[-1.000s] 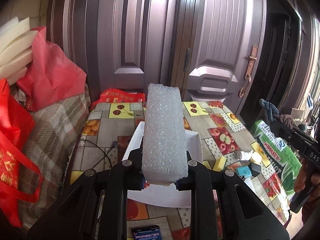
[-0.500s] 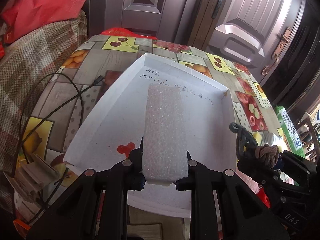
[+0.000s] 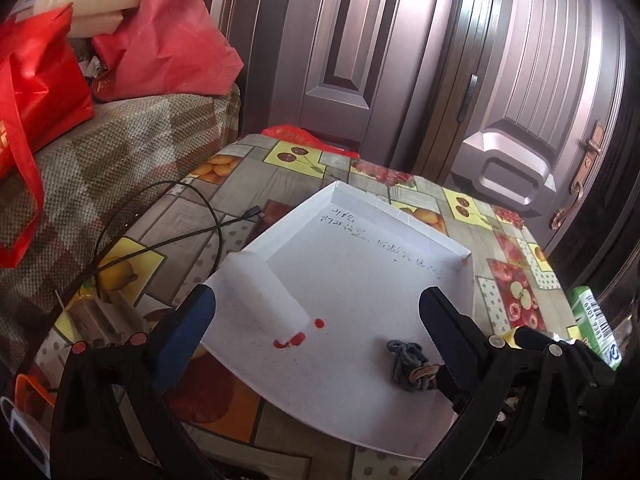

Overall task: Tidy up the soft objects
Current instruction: 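Open the left tool to drop the foam into the box while the right tool releases the rope there, then withdraw both tools from the box back toward the remaining items, then grasp the yellow juice carton with the left tool while the right tool grasps another white foam block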

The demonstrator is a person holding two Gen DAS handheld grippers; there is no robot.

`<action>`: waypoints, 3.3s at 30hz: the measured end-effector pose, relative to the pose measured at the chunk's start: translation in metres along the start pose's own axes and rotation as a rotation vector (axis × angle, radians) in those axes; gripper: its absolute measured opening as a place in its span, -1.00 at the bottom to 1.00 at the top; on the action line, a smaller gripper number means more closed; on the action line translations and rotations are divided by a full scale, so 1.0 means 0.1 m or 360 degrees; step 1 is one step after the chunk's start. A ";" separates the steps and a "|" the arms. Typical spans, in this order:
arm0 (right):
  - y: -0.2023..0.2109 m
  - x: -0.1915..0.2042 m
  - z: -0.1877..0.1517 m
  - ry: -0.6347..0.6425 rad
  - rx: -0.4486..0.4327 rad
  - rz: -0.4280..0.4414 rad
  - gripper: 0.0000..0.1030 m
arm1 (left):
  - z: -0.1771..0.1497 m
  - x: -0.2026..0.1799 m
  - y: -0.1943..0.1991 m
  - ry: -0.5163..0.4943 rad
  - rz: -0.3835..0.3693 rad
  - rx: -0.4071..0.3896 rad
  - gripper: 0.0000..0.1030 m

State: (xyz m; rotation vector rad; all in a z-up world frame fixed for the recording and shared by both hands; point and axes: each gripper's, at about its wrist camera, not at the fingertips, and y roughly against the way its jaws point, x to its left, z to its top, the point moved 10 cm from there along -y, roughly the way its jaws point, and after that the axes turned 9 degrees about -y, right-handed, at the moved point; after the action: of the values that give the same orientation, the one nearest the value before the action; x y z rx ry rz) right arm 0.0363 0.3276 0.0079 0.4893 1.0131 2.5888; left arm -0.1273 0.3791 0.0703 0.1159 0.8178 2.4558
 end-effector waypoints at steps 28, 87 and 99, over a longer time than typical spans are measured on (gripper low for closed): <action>2.10 -0.63 0.14 -0.0295 -0.0632 -0.0152 1.00 | 0.39 -1.10 1.77 -0.0171 -0.0323 -0.0366 1.00; 1.21 -2.12 -1.27 -0.0399 0.0139 -0.0535 0.99 | -1.66 -1.81 0.31 -0.0691 -0.0656 0.0481 0.41; 0.55 -2.02 -1.46 -0.0295 0.0323 -0.0483 0.45 | -1.49 -1.63 0.32 -0.0671 -0.0527 0.0433 0.41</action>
State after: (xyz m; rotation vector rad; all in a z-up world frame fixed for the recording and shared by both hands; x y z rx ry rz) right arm 0.1457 0.1203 -0.0943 0.5648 1.1887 2.1451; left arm -0.0404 0.1941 -0.0180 0.5343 0.8911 1.9083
